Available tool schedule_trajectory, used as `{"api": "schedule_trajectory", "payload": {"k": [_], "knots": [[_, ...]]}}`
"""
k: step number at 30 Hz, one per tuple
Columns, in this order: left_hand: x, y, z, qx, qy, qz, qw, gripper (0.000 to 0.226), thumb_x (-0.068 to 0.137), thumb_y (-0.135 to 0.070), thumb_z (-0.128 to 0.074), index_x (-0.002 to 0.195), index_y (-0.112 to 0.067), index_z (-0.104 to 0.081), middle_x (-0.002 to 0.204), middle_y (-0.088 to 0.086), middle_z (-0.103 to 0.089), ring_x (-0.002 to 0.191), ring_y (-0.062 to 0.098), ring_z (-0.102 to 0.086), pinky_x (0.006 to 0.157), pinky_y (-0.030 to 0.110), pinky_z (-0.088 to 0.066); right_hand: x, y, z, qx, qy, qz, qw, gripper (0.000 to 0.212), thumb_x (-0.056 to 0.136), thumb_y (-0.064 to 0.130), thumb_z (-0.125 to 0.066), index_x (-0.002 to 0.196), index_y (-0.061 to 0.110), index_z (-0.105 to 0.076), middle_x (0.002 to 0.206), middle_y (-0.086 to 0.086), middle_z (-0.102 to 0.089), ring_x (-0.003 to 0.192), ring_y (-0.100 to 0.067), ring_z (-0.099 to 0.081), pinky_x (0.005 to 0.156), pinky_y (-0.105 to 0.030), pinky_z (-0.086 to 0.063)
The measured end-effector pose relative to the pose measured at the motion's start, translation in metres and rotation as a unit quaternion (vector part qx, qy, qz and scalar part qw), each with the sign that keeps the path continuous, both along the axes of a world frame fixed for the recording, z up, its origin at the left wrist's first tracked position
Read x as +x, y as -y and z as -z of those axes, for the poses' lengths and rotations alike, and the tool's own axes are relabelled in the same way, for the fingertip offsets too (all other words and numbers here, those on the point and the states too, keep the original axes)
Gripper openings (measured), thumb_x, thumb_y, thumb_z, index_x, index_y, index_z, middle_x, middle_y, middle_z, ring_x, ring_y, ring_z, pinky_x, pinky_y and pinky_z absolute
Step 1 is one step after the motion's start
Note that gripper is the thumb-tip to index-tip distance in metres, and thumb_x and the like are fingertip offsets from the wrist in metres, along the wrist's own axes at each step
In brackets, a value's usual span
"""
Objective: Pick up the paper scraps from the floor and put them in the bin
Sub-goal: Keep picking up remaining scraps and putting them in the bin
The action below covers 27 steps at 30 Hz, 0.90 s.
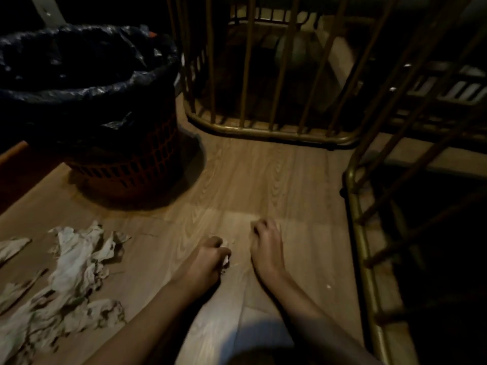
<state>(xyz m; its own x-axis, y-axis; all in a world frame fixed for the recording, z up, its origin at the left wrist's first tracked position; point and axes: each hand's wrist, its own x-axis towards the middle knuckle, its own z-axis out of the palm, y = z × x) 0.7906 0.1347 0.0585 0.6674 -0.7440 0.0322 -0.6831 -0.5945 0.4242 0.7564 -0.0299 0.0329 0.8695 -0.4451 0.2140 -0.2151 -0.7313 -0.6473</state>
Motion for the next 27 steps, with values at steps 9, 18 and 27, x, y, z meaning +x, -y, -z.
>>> {"api": "schedule_trajectory", "payload": {"k": [9, 18, 27], "knots": [[-0.030, -0.004, 0.002, -0.035, -0.012, -0.064, 0.997, 0.011, 0.067, 0.005, -0.072, 0.066, -0.003, -0.065, 0.079, 0.015, -0.066, 0.076, 0.032, -0.060, 0.067, 0.025, -0.040, -0.131, 0.037, -0.020, 0.028, 0.009, 0.191, 0.981, 0.022, 0.087, -0.001, -0.053, 0.105, 0.006, -0.064, 0.099, -0.011, -0.062, 0.089, -0.020, -0.057, 0.078, -0.022, -0.040], [-0.042, -0.004, -0.005, -0.075, -0.042, -0.107, 0.991, 0.004, 0.081, -0.006, -0.063, 0.077, -0.005, -0.064, 0.078, 0.011, -0.066, 0.074, 0.023, -0.057, 0.061, 0.031, -0.043, -0.150, 0.048, -0.009, -0.078, -0.075, 0.193, 0.975, 0.009, 0.082, -0.004, -0.062, 0.090, -0.002, -0.066, 0.086, -0.015, -0.061, 0.075, -0.026, -0.054, 0.060, -0.031, -0.047], [-0.035, 0.037, -0.001, -0.008, -0.025, -0.115, 0.993, 0.009, 0.080, -0.003, -0.056, 0.077, -0.001, -0.063, 0.087, 0.019, -0.062, 0.083, 0.032, -0.059, 0.063, 0.031, -0.041, -0.134, 0.030, 0.008, -0.133, -0.033, 0.151, 0.979, 0.026, 0.068, -0.021, -0.065, 0.079, 0.002, -0.061, 0.071, -0.015, -0.058, 0.068, -0.029, -0.053, 0.056, -0.027, -0.040]]}}
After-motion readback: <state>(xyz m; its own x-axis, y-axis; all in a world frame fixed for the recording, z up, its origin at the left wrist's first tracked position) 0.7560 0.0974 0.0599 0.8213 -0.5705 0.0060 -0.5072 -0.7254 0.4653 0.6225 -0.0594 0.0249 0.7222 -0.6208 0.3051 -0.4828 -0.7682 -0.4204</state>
